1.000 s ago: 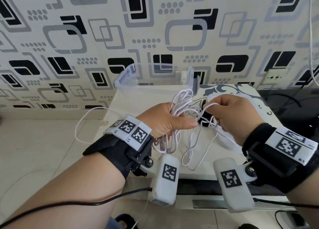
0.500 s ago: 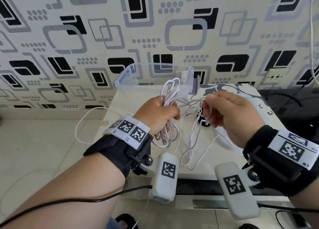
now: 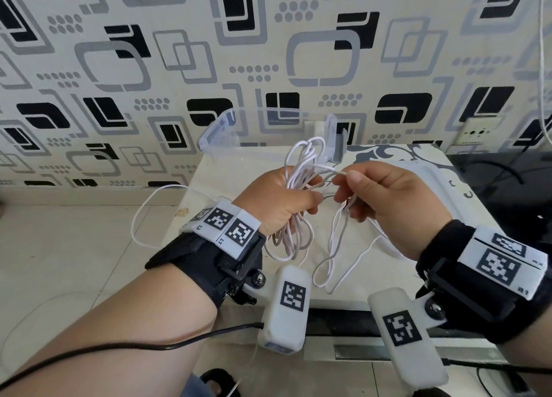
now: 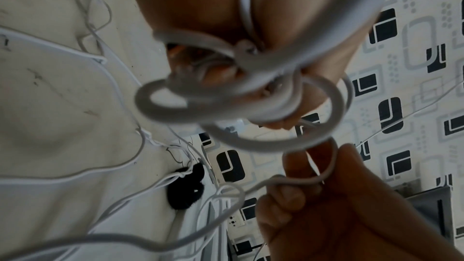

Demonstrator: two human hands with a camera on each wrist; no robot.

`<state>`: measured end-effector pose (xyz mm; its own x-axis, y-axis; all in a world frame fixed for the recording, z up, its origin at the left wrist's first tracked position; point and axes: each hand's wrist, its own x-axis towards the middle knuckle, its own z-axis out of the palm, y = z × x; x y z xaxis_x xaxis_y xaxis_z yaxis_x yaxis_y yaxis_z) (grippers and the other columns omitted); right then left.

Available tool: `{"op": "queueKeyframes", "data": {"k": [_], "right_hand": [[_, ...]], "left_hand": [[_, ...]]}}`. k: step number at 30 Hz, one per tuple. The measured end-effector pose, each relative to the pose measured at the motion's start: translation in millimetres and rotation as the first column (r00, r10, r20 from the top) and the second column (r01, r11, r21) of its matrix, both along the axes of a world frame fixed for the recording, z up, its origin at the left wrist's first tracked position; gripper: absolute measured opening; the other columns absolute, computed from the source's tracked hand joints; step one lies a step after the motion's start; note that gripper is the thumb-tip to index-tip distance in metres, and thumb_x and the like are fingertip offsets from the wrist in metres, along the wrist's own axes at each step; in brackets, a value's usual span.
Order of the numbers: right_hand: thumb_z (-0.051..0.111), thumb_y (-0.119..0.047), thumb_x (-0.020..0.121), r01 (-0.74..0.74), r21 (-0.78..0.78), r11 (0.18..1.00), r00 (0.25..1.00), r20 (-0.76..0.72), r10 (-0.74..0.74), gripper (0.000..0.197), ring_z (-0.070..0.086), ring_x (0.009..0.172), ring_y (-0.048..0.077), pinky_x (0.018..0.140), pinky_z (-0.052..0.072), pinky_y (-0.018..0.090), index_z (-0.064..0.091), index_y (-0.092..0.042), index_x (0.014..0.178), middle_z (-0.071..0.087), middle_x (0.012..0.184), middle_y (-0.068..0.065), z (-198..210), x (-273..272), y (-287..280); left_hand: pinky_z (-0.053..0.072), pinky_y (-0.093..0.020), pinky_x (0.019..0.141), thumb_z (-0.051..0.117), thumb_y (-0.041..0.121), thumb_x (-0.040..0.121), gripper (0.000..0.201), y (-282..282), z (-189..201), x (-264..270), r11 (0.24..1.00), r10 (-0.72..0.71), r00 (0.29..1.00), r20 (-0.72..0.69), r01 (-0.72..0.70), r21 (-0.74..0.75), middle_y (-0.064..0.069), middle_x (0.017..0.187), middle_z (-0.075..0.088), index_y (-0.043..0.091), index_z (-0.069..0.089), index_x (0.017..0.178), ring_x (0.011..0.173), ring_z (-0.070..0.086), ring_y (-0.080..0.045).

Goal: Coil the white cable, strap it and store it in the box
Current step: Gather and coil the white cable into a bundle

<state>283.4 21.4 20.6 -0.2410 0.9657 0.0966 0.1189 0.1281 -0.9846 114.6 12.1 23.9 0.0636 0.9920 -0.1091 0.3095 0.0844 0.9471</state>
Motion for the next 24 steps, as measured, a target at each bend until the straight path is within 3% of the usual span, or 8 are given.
{"op": "queueKeyframes", "data": {"k": [5,9,14,19,24], "right_hand": [[0.046,-0.009,0.094,0.004,-0.007,1.0,0.994,-0.105,-0.005,0.025,0.054,0.057,0.013,0.058,0.044,0.025,0.066,-0.017,0.082,0.063,0.069,-0.001,-1.1,-1.9,0.0],[0.046,-0.008,0.094,-0.021,-0.04,0.999,0.985,-0.17,0.014,0.022,0.056,0.058,0.013,0.059,0.049,0.027,0.062,-0.015,0.08,0.064,0.065,-0.002,-0.9,-4.7,0.0],[0.049,-0.007,0.092,-0.016,-0.043,0.999,0.976,-0.22,0.006,0.018,0.059,0.059,0.014,0.059,0.051,0.029,0.06,-0.013,0.078,0.064,0.062,-0.003,-2.0,-4.9,1.2],[0.05,-0.005,0.091,-0.044,-0.023,0.999,0.973,-0.229,0.038,0.018,0.062,0.059,0.015,0.053,0.049,0.024,0.059,-0.014,0.078,0.064,0.065,-0.002,-3.0,-4.1,1.0],[0.064,-0.018,0.084,-0.039,0.011,0.999,0.984,-0.173,0.04,0.008,0.062,0.06,0.011,0.055,0.046,0.022,0.06,-0.018,0.076,0.065,0.068,-0.001,-2.4,-3.6,1.1]], "left_hand": [[0.04,-0.02,0.042,0.068,0.015,0.082,0.011,-3.2,-1.5,4.8,0.997,-0.067,0.998,-0.015,0.066,-0.035,0.008,0.053,0.056,0.019,0.066,0.091,0.047,0.048,-0.01],[0.041,-0.027,0.051,0.074,0.021,0.077,0.01,-5.1,-5.3,9.9,0.997,-0.069,0.998,0.01,0.07,-0.023,0.008,0.049,0.053,0.025,0.067,0.082,0.055,0.048,-0.02],[0.04,-0.035,0.06,0.078,0.021,0.073,0.013,-6.1,-7.7,13.4,0.996,-0.081,0.996,0.032,0.082,-0.043,-0.01,0.067,0.053,0.025,0.066,0.072,0.064,0.048,-0.025],[0.042,-0.039,0.063,0.08,0.03,0.062,0.031,-3.4,-11.4,13.3,0.996,-0.076,0.997,0.02,0.076,-0.046,-0.014,0.072,0.057,0.01,0.067,0.082,0.067,0.052,-0.026],[0.045,-0.032,0.058,0.075,0.035,0.075,0.028,-4.7,-11.5,14.4,0.999,-0.036,0.999,0.007,0.036,-0.002,-0.018,0.075,0.066,0.012,0.069,0.09,0.064,0.056,-0.023]]}}
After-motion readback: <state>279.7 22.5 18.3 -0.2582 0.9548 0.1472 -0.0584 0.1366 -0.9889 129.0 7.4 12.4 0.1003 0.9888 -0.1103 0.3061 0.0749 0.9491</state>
